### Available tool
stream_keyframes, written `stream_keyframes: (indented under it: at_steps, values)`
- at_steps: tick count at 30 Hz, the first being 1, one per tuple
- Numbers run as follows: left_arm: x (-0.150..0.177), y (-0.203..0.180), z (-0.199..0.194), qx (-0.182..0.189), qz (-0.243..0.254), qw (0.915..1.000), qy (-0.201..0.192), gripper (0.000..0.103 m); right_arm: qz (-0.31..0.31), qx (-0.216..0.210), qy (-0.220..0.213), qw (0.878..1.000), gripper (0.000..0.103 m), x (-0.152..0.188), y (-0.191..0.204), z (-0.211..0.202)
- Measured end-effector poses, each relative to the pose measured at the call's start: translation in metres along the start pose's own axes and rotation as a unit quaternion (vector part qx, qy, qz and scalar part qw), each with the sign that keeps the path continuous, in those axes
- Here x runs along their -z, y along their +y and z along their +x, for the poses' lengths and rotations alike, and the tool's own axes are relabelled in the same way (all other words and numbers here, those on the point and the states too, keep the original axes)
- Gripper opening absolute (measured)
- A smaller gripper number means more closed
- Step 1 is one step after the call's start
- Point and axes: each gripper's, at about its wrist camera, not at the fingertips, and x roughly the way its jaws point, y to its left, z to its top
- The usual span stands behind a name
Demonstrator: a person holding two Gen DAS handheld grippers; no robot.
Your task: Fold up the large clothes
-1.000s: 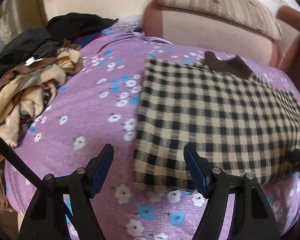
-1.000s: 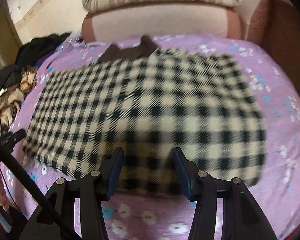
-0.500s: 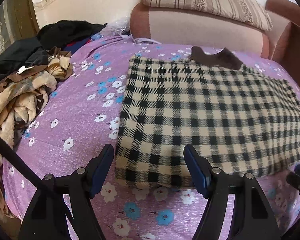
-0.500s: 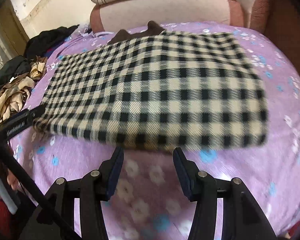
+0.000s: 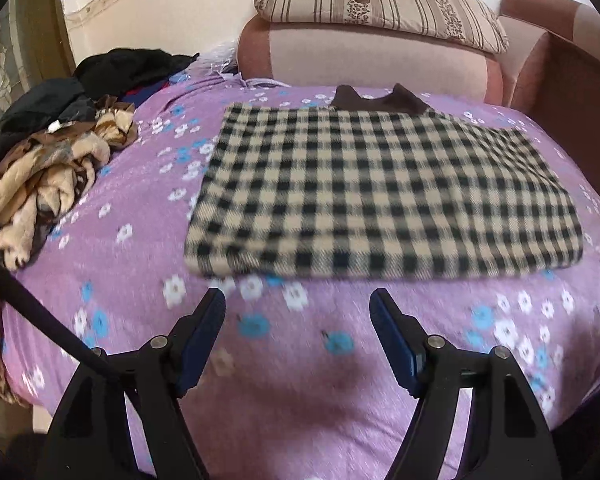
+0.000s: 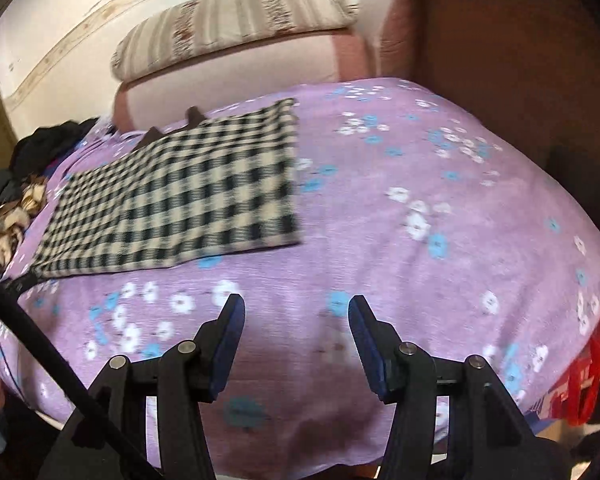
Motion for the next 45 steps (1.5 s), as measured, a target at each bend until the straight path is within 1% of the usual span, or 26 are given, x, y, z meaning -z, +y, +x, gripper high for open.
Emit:
stream_keyframes:
  at_steps: [4,7,9,10,12,14,16,18,20,22,25,26,27,28,32,34,35,37,38,40,41,42,43,44,45]
  values:
    - [0.014,-0.005,-0.003,0.005,-0.012,0.9999,0.009,0.074,0.008,0.005,-0.005,1.000,0.059,0.005,-0.010,-0.002]
    - [0.021,-0.008,-0.004,0.003,-0.011,0.9999,0.011,0.074,-0.005,0.014,-0.039,0.999,0.059,0.003,-0.006,-0.021]
    - [0.023,-0.010,-0.003,0.004,-0.008,0.9999,0.009,0.074,-0.016,0.016,-0.049,0.999,0.067,0.003,-0.002,-0.026]
    - [0.024,-0.011,-0.002,0.003,-0.005,0.9999,0.009,0.074,-0.021,0.015,-0.050,0.998,0.067,0.003,0.001,-0.025]
    - [0.023,-0.013,0.001,0.000,0.000,0.9999,0.015,0.074,-0.025,0.022,-0.038,0.999,0.067,0.004,0.004,-0.018]
    - [0.018,-0.010,-0.002,0.012,-0.006,0.9999,0.012,0.074,-0.018,0.014,-0.023,0.999,0.067,0.004,0.006,-0.012]
    - [0.008,-0.003,-0.006,0.027,-0.016,0.9995,0.009,0.074,-0.020,0.006,-0.020,1.000,0.067,0.001,0.011,-0.012]
    - [-0.008,0.005,-0.005,0.033,-0.017,0.9992,0.016,0.074,-0.029,0.005,-0.024,0.999,0.067,-0.006,0.018,-0.014]
    - [-0.024,0.013,-0.002,0.025,-0.012,0.9995,0.016,0.074,-0.034,-0.002,-0.028,0.999,0.067,-0.018,0.026,-0.013]
    - [-0.042,0.023,0.004,0.006,-0.015,0.9999,0.005,0.074,-0.043,-0.008,-0.030,0.999,0.067,-0.031,0.035,-0.008]
    - [-0.065,0.034,0.022,-0.024,-0.023,0.9994,-0.009,0.074,-0.066,-0.008,-0.023,0.997,0.066,-0.055,0.055,0.013]
    - [-0.072,0.037,0.029,-0.031,-0.026,0.9991,-0.010,0.074,-0.074,-0.010,-0.019,0.997,0.057,-0.065,0.063,0.023]
    - [-0.078,0.041,0.036,-0.035,-0.031,0.9988,-0.012,0.074,-0.079,-0.013,-0.012,0.997,0.043,-0.074,0.070,0.034]
    - [-0.084,0.044,0.044,-0.039,-0.037,0.9984,-0.014,0.074,-0.082,-0.015,-0.003,0.996,0.040,-0.084,0.077,0.045]
    - [-0.097,0.056,0.084,-0.065,-0.046,0.9968,0.002,0.074,-0.092,-0.014,0.024,0.995,0.039,-0.122,0.109,0.099]
    - [-0.096,0.063,0.104,-0.079,-0.041,0.9958,0.019,0.074,-0.110,-0.010,0.040,0.993,0.039,-0.136,0.130,0.126]
    - [-0.095,0.066,0.116,-0.085,-0.041,0.9948,0.038,0.074,-0.119,-0.008,0.045,0.992,0.039,-0.140,0.138,0.137]
    - [-0.094,0.074,0.132,-0.075,-0.055,0.9934,0.067,0.074,-0.134,-0.005,0.062,0.989,0.039,-0.150,0.155,0.161]
    - [-0.095,0.078,0.136,-0.064,-0.068,0.9930,0.071,0.074,-0.136,0.001,0.075,0.988,0.039,-0.155,0.160,0.176]
    - [-0.097,0.083,0.139,-0.060,-0.081,0.9921,0.075,0.076,-0.138,0.016,0.098,0.985,0.043,-0.164,0.166,0.202]
    - [-0.098,0.084,0.140,-0.058,-0.080,0.9920,0.079,0.077,-0.141,0.025,0.115,0.983,0.046,-0.169,0.168,0.217]
    - [-0.099,0.085,0.140,-0.056,-0.079,0.9919,0.082,0.077,-0.143,0.028,0.124,0.982,0.049,-0.172,0.170,0.227]
    - [-0.100,0.086,0.140,-0.054,-0.078,0.9920,0.083,0.077,-0.145,0.033,0.122,0.981,0.052,-0.177,0.172,0.232]
    - [-0.101,0.086,0.139,-0.053,-0.078,0.9921,0.082,0.076,-0.148,0.041,0.121,0.981,0.059,-0.182,0.173,0.235]
    - [-0.103,0.088,0.137,-0.054,-0.079,0.9923,0.079,0.076,-0.152,0.047,0.122,0.980,0.059,-0.189,0.175,0.236]
